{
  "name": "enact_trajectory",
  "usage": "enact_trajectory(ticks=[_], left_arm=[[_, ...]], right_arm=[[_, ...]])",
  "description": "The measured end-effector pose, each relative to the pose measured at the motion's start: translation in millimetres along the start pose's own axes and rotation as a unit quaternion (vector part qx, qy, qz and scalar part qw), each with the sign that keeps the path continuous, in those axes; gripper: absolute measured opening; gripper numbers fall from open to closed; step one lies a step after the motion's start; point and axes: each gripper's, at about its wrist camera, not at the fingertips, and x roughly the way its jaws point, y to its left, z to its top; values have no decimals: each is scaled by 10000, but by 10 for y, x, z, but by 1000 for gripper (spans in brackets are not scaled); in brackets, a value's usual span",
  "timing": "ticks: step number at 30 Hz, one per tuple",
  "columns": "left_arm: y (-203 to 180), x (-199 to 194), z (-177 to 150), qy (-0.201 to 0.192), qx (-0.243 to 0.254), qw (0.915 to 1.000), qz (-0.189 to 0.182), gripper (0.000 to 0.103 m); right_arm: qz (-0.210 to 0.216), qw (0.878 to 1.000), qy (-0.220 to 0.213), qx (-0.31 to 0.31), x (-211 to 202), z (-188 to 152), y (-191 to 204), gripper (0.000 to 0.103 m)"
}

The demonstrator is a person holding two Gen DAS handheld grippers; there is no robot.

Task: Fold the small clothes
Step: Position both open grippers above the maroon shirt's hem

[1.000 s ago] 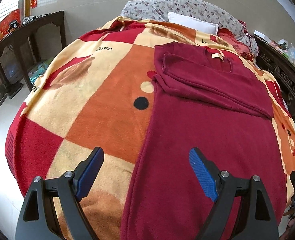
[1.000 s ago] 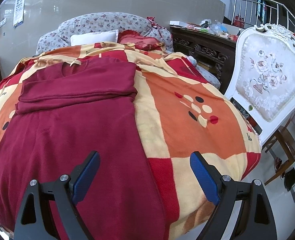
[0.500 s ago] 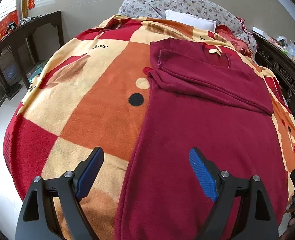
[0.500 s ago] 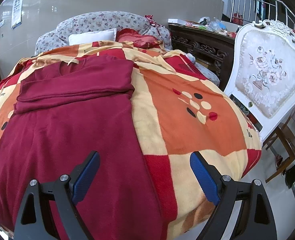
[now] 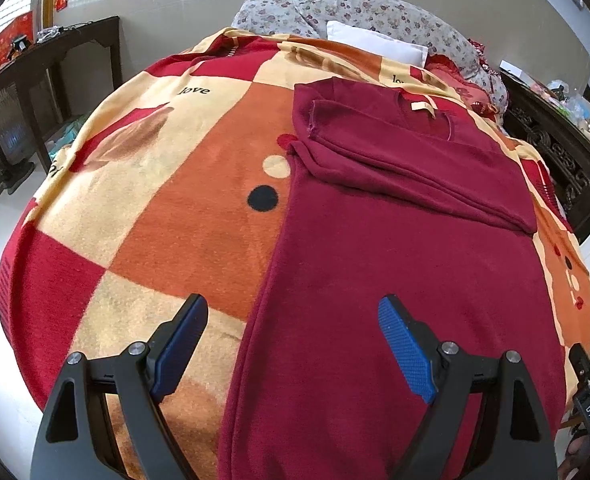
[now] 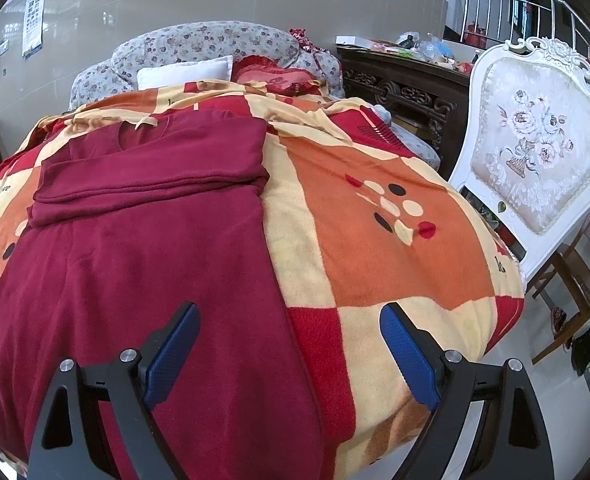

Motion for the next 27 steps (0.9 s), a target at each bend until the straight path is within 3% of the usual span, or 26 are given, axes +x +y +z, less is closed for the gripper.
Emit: enact_trajectory(ticks=[9,27], left_arm=[[12,-19,-6,-12,-90,9998,-184,86],[12,-25,-6,-11,-69,9998,-160,86]], right_arm=[[13,10000,23,-10,20,-5,17,93],[59,10000,22,28,24,-3,43,94]])
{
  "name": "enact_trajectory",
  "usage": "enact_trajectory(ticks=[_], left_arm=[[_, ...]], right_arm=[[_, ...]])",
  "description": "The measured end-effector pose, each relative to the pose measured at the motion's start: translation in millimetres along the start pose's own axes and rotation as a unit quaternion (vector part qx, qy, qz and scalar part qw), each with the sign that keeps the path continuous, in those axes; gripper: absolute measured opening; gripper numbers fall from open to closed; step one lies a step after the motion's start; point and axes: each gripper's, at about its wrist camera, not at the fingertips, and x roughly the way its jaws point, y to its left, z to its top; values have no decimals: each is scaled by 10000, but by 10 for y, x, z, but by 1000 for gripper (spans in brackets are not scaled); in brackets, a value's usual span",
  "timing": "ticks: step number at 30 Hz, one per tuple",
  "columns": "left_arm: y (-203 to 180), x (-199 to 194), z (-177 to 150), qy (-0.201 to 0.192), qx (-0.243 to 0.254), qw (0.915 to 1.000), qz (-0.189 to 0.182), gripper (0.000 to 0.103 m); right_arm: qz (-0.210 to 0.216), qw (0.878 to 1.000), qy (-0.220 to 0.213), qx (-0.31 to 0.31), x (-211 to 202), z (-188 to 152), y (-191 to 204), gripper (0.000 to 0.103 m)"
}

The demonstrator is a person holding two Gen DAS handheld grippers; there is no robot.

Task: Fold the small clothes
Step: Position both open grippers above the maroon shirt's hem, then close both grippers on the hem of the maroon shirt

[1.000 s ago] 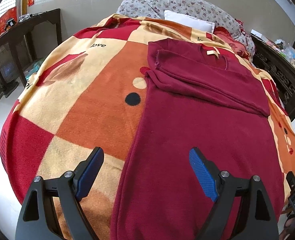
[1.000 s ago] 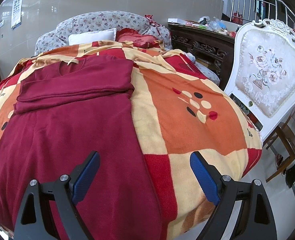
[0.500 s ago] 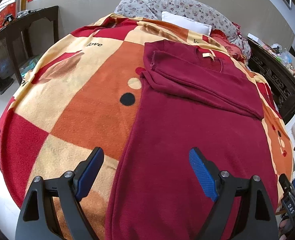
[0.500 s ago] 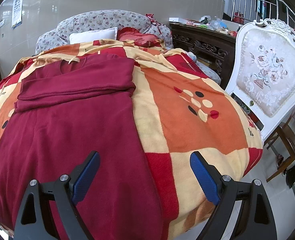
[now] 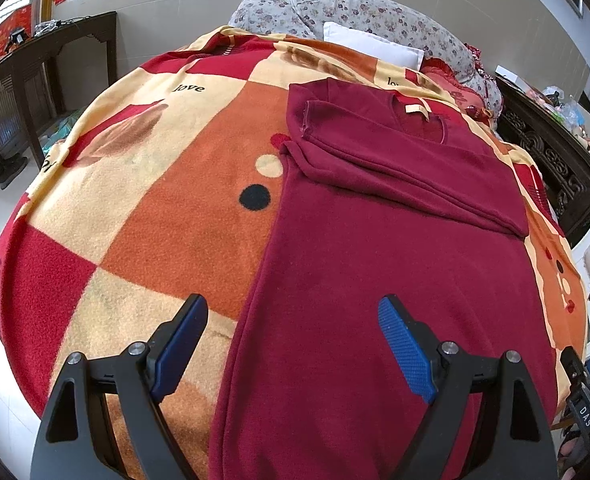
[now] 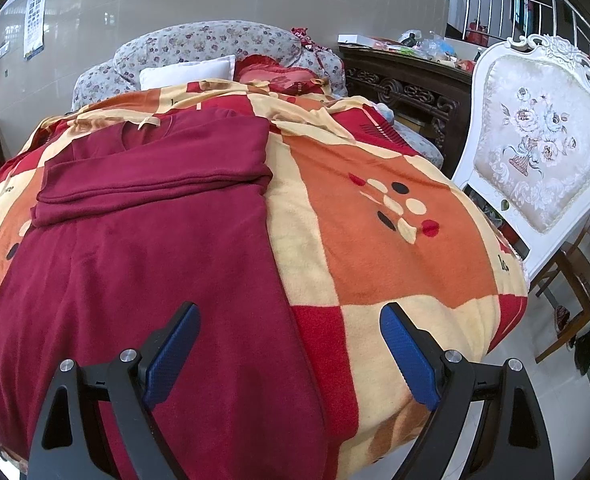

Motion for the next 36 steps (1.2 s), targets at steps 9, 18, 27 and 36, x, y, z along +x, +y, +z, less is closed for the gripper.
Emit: enact_trajectory(ticks=[9,18,27,36], left_arm=[[375,-18,-78,67,416,9963,-743,86],[641,-203,-586,321,873,9812,-1691,86],[506,-294,-870,656,805,9599,-2605,86],[620,-267,-867,714,94,9402,-3329,86]], right_arm=[[792,9964,-202,202,-112,10,-282,96],[2307,9706,-683,-43,-328,-272,-567,96],[2401,9670,-852,47,-459,-459,-793,96],[2334,9665,-1063,-95,-575,-567,-842,96]])
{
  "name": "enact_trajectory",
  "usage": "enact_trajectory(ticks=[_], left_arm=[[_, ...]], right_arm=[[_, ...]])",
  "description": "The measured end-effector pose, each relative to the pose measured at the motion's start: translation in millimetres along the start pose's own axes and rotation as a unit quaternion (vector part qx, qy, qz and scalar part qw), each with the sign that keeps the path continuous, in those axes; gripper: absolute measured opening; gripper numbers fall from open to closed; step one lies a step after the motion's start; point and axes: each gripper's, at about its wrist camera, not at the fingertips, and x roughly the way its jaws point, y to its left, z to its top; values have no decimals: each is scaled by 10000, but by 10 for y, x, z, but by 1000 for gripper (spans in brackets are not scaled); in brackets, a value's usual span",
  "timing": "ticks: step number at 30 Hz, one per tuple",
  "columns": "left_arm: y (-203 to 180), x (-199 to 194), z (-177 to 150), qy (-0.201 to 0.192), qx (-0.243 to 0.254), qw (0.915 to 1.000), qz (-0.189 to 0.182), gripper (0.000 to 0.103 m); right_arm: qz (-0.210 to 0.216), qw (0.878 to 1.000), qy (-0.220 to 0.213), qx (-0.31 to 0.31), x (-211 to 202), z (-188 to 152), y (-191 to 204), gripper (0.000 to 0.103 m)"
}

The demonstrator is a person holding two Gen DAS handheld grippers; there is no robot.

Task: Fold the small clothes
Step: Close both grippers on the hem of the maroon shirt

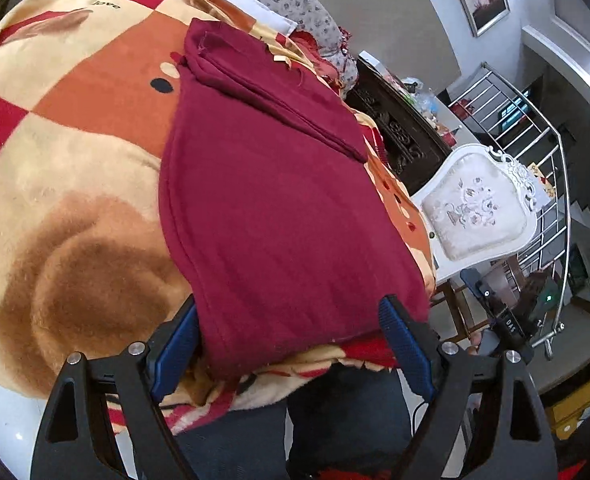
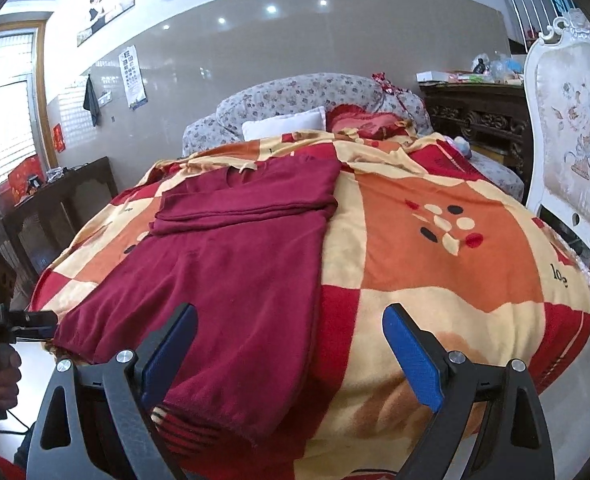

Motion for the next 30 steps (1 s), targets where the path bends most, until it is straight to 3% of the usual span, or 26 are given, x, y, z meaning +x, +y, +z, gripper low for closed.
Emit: enact_trajectory(ticks=[7,9,11,12,13,14,16,18,22,26,27,28,29,30], left_arm=[[10,8,12,-47,49,9997,254,83],[-32,26,-8,-100,162,9987,468,76],[-80,42,-26,-143,382,9961,786,52],[-97,44,-33,-157,452,9948,897,41],[-100,49,-38,-153,494,9939,974,22],[-91,54,-39,-157,489,9931,1050,13],[-68,19,-39,-254,416,9934,1038,11],[-61,-4,-36,-309,414,9931,1050,11],[-63,15,-55,-238,474,9929,1063,11],[-32,62,-45,-210,394,9934,1054,11],[-33,52,-41,-257,380,9933,1057,11],[-46,42,-44,-300,391,9931,1065,11],[-63,23,-46,-362,430,9925,1085,10],[-78,-4,-48,-451,464,9915,1130,9]], right_arm=[[248,9993,256,135,-27,-105,-27,96],[460,9977,434,250,-25,-197,-50,95],[542,9966,559,268,-6,-282,-46,91],[578,9960,622,286,14,-321,-41,84],[675,9947,683,353,38,-353,-43,75],[851,9924,747,475,70,-376,-51,70],[1082,9886,882,559,133,-412,-26,58],[893,9893,1064,449,243,-470,10,55],[796,9835,1182,1110,329,-586,-178,55],[953,9815,1184,1163,323,-608,-211,54],[1054,9805,1203,1140,331,-597,-192,44],[1136,9800,1207,1096,332,-590,-171,27],[1228,9801,1180,1018,316,-574,-137,23],[1167,9838,1101,801,269,-547,-84,10]])
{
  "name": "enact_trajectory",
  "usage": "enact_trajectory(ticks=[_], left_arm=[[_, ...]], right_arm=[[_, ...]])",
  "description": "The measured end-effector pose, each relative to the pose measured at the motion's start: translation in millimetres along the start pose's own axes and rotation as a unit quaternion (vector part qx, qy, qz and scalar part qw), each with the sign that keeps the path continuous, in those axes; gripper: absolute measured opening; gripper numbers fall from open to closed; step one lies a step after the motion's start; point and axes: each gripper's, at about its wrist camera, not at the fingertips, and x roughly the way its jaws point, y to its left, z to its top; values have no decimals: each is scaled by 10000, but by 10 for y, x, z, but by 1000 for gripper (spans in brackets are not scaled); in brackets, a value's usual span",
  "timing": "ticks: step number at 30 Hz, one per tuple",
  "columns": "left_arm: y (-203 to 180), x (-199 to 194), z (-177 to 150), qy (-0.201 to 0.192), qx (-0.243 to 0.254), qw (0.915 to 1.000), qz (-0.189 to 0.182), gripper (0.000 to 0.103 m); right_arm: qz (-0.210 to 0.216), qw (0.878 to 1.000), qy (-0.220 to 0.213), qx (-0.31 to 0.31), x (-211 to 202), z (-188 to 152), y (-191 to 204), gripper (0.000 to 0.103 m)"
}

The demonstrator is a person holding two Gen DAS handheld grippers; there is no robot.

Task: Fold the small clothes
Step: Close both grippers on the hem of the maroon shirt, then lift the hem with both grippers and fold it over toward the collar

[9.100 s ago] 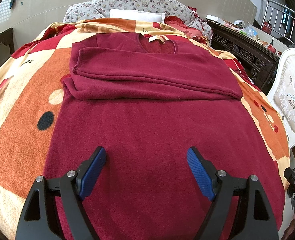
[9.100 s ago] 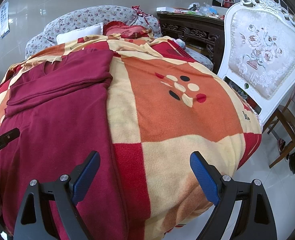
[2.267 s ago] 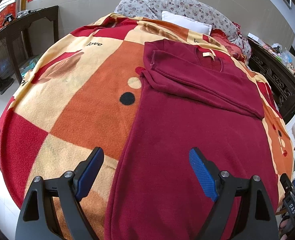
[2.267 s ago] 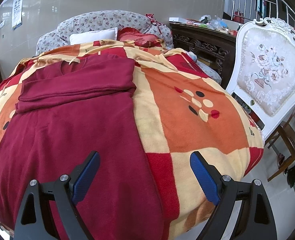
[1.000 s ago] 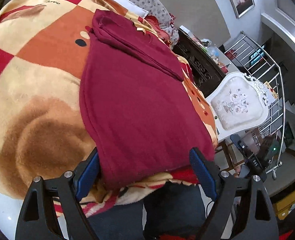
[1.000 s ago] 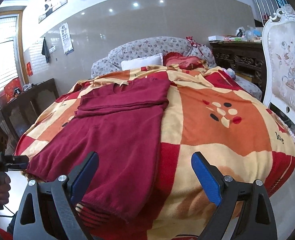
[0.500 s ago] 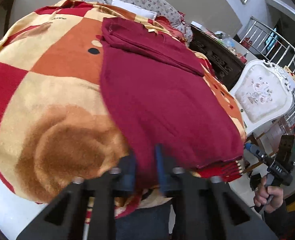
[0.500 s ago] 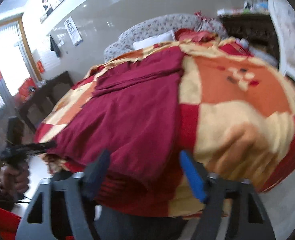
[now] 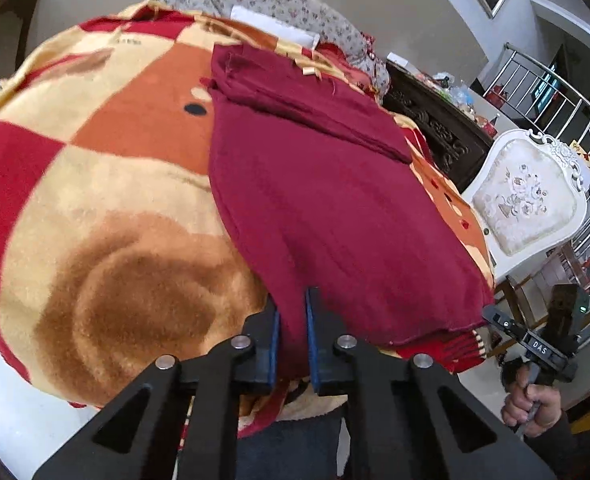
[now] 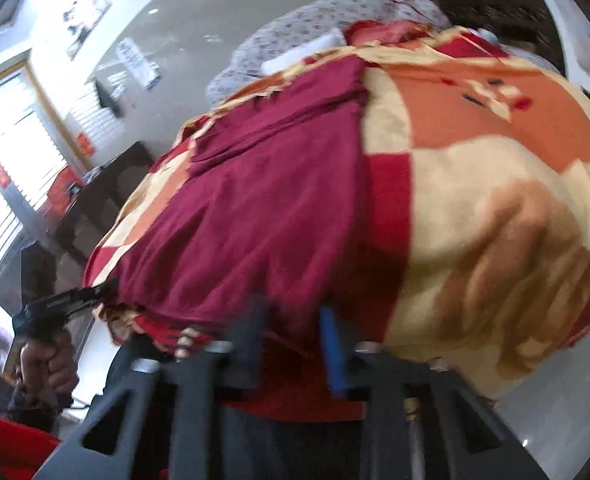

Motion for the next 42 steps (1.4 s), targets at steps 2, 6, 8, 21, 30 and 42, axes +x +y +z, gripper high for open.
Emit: enact_trajectory(ticks=[2,6,8,21,30,42], left_arm=[[-17,-56,2,-149,23,9999,-6,8],[-13,-175,54,-468,-81,9989,-58,7],[-4,-227,106,-610,-161,9979,-111,7],[76,337,1760,-1021,-856,9911,-41,7],[145,1343,2909,-699,-653,9930,685,7],[411,1827,3214,-424,-850,9927,748,43]], right_arm=[[-108,9993,-123,-339,-58,10,93,9],[-23,9980,-564,-297,-211,68,105,9],[164,9970,-738,-169,-286,136,94,9],[758,9871,-1122,860,289,1726,-76,9],[260,9882,-658,1355,1401,3111,-407,9],[209,9840,-456,1711,2089,3388,-769,44]])
